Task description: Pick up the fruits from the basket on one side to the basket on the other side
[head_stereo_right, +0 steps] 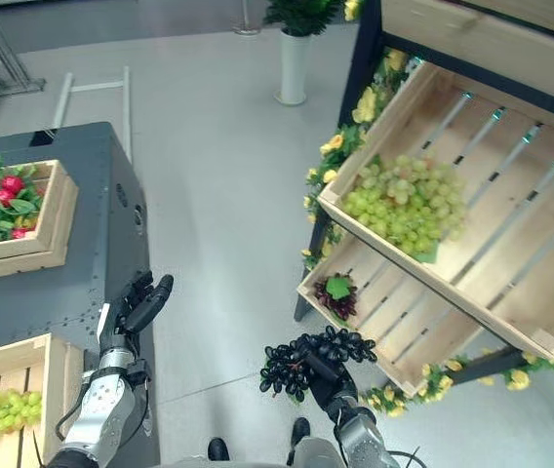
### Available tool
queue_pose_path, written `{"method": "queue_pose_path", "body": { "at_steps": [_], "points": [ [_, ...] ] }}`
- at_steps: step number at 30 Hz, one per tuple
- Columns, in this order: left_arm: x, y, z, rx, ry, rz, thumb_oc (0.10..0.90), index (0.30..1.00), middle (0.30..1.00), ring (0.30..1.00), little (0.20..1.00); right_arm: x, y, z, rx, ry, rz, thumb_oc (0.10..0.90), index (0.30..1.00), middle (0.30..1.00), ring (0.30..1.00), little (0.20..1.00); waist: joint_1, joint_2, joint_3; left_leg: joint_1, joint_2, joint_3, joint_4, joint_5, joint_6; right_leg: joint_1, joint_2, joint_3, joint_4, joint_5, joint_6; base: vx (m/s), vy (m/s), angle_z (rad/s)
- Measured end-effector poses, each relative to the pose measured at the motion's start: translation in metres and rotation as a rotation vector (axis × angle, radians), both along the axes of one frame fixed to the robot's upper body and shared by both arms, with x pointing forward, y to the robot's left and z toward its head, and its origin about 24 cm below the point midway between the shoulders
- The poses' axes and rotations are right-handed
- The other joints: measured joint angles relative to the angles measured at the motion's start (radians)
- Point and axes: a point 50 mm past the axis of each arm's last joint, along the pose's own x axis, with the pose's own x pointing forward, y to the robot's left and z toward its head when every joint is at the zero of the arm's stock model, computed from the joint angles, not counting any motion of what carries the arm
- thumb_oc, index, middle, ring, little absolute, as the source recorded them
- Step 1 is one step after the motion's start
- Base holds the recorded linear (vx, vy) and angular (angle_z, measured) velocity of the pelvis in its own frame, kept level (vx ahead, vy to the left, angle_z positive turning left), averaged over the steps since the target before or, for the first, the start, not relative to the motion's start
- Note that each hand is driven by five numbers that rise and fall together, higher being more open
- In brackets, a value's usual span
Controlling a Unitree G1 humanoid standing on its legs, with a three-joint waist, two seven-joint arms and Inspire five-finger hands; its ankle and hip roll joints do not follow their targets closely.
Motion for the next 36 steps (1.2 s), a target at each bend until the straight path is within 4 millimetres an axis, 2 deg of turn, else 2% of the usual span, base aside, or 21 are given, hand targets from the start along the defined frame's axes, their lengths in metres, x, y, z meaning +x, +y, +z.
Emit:
{"method": "queue_pose_path", "body": {
  "at_steps": [2,3,4,6,8,11,12,14,15,16,18,19,20,22,23,24,25,26,29,32,36],
  "points": [
    [-0.002,0.004,-0.003,-0.085,-0.004,0.056,0.800,0.900,0.900,0.900,0.900,0.004,0.005,0.001,0.008,-0.013,0.018,0.400,0.300,0.300,0.300,0.300,0.048,-0.003,0.001,-0.001,0.023,0.058,0.000,0.010,-0.034,0.002,-0.052,-0.107,-0.065,0.006,0.008,-0.02,-0.472,-0.96],
    [-0.004,0.012,-0.005,-0.103,0.009,0.093,0.800,0.900,0.900,0.900,0.900,0.008,0.011,0.003,0.024,-0.027,0.023,0.400,0.300,0.300,0.300,0.300,0.057,-0.027,-0.002,-0.001,0.023,0.062,0.000,0.016,-0.054,0.020,-0.061,-0.106,-0.133,0.049,0.050,0.08,-0.533,-0.93],
    [-0.008,0.010,-0.015,-0.130,0.050,0.119,0.800,0.900,0.900,0.900,0.900,0.011,0.010,0.004,0.018,-0.030,0.025,0.400,0.300,0.300,0.300,0.300,0.046,-0.003,0.005,0.005,0.050,0.047,0.001,0.023,-0.062,0.040,-0.016,-0.082,-0.174,0.098,0.090,0.10,-0.392,-0.54],
    [-0.017,-0.006,-0.030,-0.231,0.102,0.138,0.800,0.900,0.900,0.900,0.900,0.011,-0.003,0.004,-0.025,-0.018,0.017,0.400,0.300,0.300,0.300,0.300,0.043,0.043,0.009,0.026,0.104,0.018,0.008,0.023,-0.062,0.059,0.049,-0.055,-0.192,0.093,0.058,0.20,-0.514,-0.42],
    [-0.024,-0.023,-0.037,-0.307,0.117,0.129,0.800,0.900,0.900,0.900,0.900,0.007,-0.015,0.005,-0.057,-0.015,0.003,0.400,0.300,0.300,0.300,0.300,0.016,0.056,0.010,0.032,0.137,0.010,0.047,0.026,-0.061,0.081,0.079,-0.055,-0.193,0.069,0.039,0.16,-0.410,-0.25],
    [-0.025,-0.042,-0.041,-0.341,0.130,0.054,0.800,0.900,0.900,0.900,0.900,0.004,-0.029,0.006,-0.100,-0.015,-0.010,0.400,0.300,0.300,0.300,0.300,0.003,0.034,0.023,0.006,0.181,-0.001,0.140,0.043,-0.077,0.090,0.114,-0.042,-0.192,0.051,0.010,0.08,-0.293,-0.17],
    [-0.024,-0.045,-0.041,-0.353,0.131,0.042,0.800,0.900,0.900,0.900,0.900,0.005,-0.035,0.007,-0.114,-0.015,-0.022,0.400,0.300,0.300,0.300,0.300,-0.013,0.013,0.033,-0.030,0.201,-0.049,0.212,0.069,-0.114,0.078,0.123,-0.043,-0.176,0.037,-0.012,0.07,-0.258,-0.13],
    [-0.025,-0.042,-0.041,-0.363,0.130,0.059,0.800,0.900,0.900,0.900,0.900,0.005,-0.032,0.007,-0.110,-0.020,-0.032,0.400,0.300,0.300,0.300,0.300,0.006,-0.037,0.053,-0.127,0.220,-0.122,0.418,0.129,-0.158,0.063,0.118,0.002,-0.132,0.012,-0.046,0.03,-0.076,-0.49],
    [-0.027,-0.041,-0.043,-0.366,0.138,0.066,0.800,0.900,0.900,0.900,0.900,0.005,-0.032,0.007,-0.116,-0.022,-0.026,0.400,0.300,0.300,0.300,0.300,0.007,-0.052,0.058,-0.161,0.209,-0.143,0.470,0.135,-0.175,0.068,0.106,0.014,-0.138,0.012,-0.056,-0.01,0.057,-0.64],
    [-0.027,-0.045,-0.042,-0.370,0.137,0.048,0.800,0.900,0.900,0.900,0.900,0.006,-0.038,0.008,-0.149,-0.034,-0.026,0.400,0.300,0.300,0.300,0.300,0.007,-0.051,0.066,-0.222,0.127,-0.177,0.533,0.055,-0.154,0.058,0.095,0.031,-0.132,0.008,-0.064,-0.11,0.081,-0.37],
    [-0.021,-0.048,-0.036,-0.374,0.101,0.025,0.800,0.900,0.900,0.900,0.900,0.012,-0.047,0.014,-0.188,-0.068,-0.033,0.400,0.300,0.300,0.300,0.300,0.027,-0.047,0.096,-0.262,-0.002,-0.206,0.448,-0.010,-0.118,0.025,0.084,0.054,-0.098,0.005,-0.075,-0.15,0.066,-0.43],
    [-0.017,-0.048,-0.031,-0.373,0.074,0.022,0.800,0.900,0.900,0.900,0.900,0.020,-0.050,0.020,-0.207,-0.098,-0.029,0.400,0.300,0.300,0.300,0.300,0.028,-0.029,0.117,-0.279,-0.033,-0.198,0.392,-0.015,-0.110,0.009,0.088,0.054,-0.080,-0.002,-0.076,-0.14,0.085,-0.50],
    [-0.008,-0.046,-0.023,-0.363,0.032,0.012,0.800,0.900,0.900,0.900,0.900,0.033,-0.054,0.029,-0.229,-0.145,-0.028,0.400,0.300,0.300,0.300,0.300,0.029,-0.010,0.148,-0.289,-0.042,-0.170,0.318,-0.017,-0.095,-0.013,0.099,0.038,-0.055,-0.006,-0.081,-0.13,0.078,-0.49],
    [0.008,-0.037,-0.012,-0.308,-0.010,-0.008,0.800,0.900,0.900,0.900,0.900,0.056,-0.043,0.043,-0.244,-0.216,0.038,0.400,0.300,0.300,0.300,0.300,0.037,0.010,0.172,-0.364,-0.041,-0.209,0.444,-0.049,-0.039,-0.100,0.110,0.023,0.083,-0.061,-0.086,-0.12,0.107,-0.69],
    [0.011,-0.036,-0.009,-0.295,-0.020,-0.016,0.800,0.900,0.900,0.900,0.900,0.060,-0.042,0.045,-0.250,-0.229,0.052,0.400,0.300,0.300,0.300,0.300,0.034,0.024,0.173,-0.361,-0.032,-0.213,0.445,-0.047,-0.043,-0.121,0.123,0.019,0.130,-0.081,-0.084,-0.10,0.095,-0.34],
    [0.022,-0.035,-0.001,-0.253,-0.045,-0.055,0.800,0.900,0.900,0.900,0.900,0.069,-0.041,0.051,-0.259,-0.258,0.056,0.400,0.300,0.300,0.300,0.300,0.021,0.024,0.203,-0.359,-0.024,-0.215,0.437,-0.103,0.018,-0.165,0.115,0.008,0.250,-0.136,-0.086,-0.11,0.057,0.29],
    [0.039,-0.035,0.015,-0.201,-0.096,-0.108,0.800,0.900,0.900,0.900,0.900,0.075,-0.041,0.056,-0.265,-0.284,0.052,0.400,0.300,0.300,0.300,0.300,0.017,-0.003,0.233,-0.382,-0.038,-0.204,0.451,-0.105,0.025,-0.210,0.073,0.005,0.348,-0.187,-0.088,-0.14,0.081,0.75],
    [0.054,-0.038,0.032,-0.176,-0.162,-0.145,0.800,0.900,0.900,0.900,0.900,0.083,-0.041,0.064,-0.285,-0.314,0.059,0.400,0.300,0.300,0.300,0.300,0.018,-0.022,0.258,-0.421,-0.053,-0.206,0.483,-0.105,0.026,-0.259,0.036,0.002,0.421,-0.225,-0.084,-0.11,0.068,0.82],
    [0.067,-0.040,0.053,-0.173,-0.255,-0.155,0.800,0.900,0.900,0.900,0.900,0.106,-0.041,0.084,-0.332,-0.383,0.072,0.400,0.300,0.300,0.300,0.300,0.032,-0.007,0.317,-0.498,-0.063,-0.224,0.583,-0.131,0.034,-0.326,0.006,0.005,0.540,-0.282,-0.086,-0.05,0.038,0.44],
    [0.067,-0.039,0.053,-0.171,-0.257,-0.139,0.800,0.900,0.900,0.900,0.900,0.126,-0.036,0.104,-0.375,-0.441,0.091,0.400,0.300,0.300,0.300,0.300,0.051,0.019,0.335,-0.575,-0.069,-0.242,0.666,-0.152,0.020,-0.394,-0.016,-0.002,0.634,-0.331,-0.098,-0.07,0.043,0.30],
    [0.067,-0.040,0.054,-0.163,-0.262,-0.136,0.800,0.900,0.900,0.900,0.900,0.154,-0.030,0.137,-0.412,-0.542,0.098,0.400,0.300,0.300,0.300,0.300,0.086,0.029,0.346,-0.665,-0.068,-0.269,0.759,-0.171,0.011,-0.473,-0.024,-0.010,0.727,-0.368,-0.114,-0.02,0.073,0.18]
  ]
}}
